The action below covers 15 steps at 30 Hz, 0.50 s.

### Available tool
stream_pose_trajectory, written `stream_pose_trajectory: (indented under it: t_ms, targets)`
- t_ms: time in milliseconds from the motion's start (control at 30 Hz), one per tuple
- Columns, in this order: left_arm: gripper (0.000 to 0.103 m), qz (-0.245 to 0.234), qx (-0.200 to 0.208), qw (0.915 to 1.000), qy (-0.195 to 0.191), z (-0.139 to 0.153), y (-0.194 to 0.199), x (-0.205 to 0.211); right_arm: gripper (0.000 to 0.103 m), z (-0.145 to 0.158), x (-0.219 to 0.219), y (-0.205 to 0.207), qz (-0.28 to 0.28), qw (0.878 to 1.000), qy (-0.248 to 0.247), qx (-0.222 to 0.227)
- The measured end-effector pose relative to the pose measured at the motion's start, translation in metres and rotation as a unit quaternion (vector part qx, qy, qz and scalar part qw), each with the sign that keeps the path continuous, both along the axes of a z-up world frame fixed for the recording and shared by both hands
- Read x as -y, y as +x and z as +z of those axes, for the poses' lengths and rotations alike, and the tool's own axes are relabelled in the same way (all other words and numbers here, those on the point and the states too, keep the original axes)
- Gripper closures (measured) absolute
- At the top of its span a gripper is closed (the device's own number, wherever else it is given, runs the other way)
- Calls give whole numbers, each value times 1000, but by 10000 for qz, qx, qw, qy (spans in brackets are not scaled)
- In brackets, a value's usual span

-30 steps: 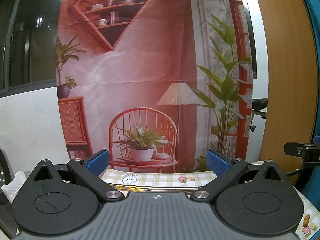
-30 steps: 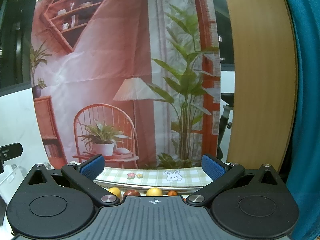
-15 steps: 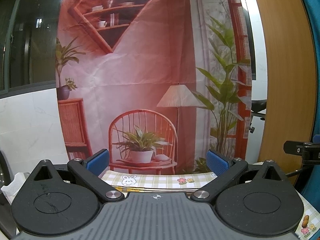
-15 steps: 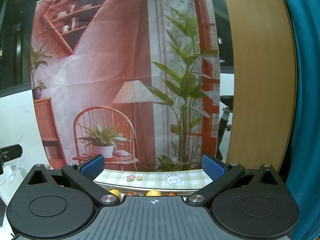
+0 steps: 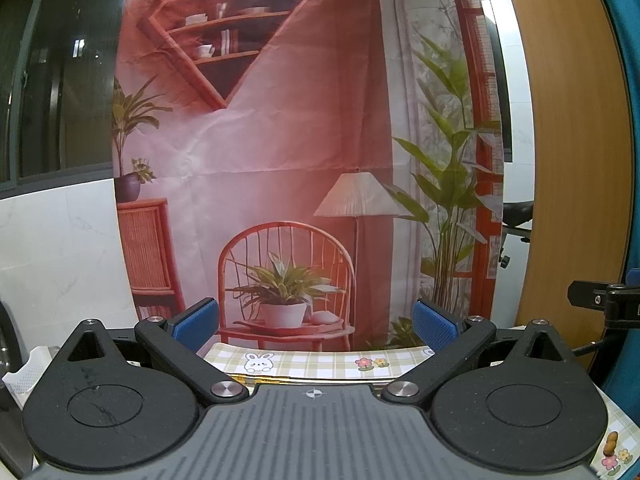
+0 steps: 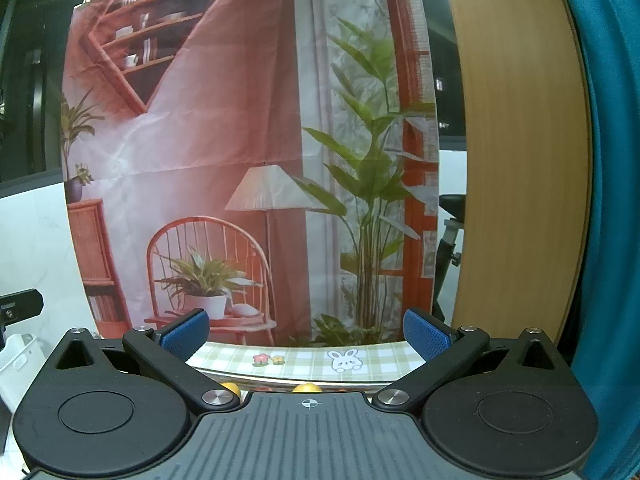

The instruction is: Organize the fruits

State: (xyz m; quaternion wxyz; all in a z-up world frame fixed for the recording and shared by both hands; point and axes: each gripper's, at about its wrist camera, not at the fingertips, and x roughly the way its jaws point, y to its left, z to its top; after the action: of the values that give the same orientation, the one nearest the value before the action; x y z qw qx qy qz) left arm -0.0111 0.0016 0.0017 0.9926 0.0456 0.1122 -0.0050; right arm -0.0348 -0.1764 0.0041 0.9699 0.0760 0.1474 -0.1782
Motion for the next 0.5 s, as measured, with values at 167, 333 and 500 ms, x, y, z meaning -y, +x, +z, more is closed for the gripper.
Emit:
stream_pose_trajectory:
  t_ms: [167, 333, 500]
  targets:
    - [0, -3, -14, 10000, -11, 0, 1, -1, 0, 1, 0, 0, 11, 10000, 3, 9]
    - [0, 0, -9, 10000, -7, 1, 1, -1, 0, 1, 1, 0, 16, 10000, 2, 7]
    - [0, 4, -15, 10000, -11, 1, 1, -2, 0, 1, 1, 0, 17, 10000, 2, 7]
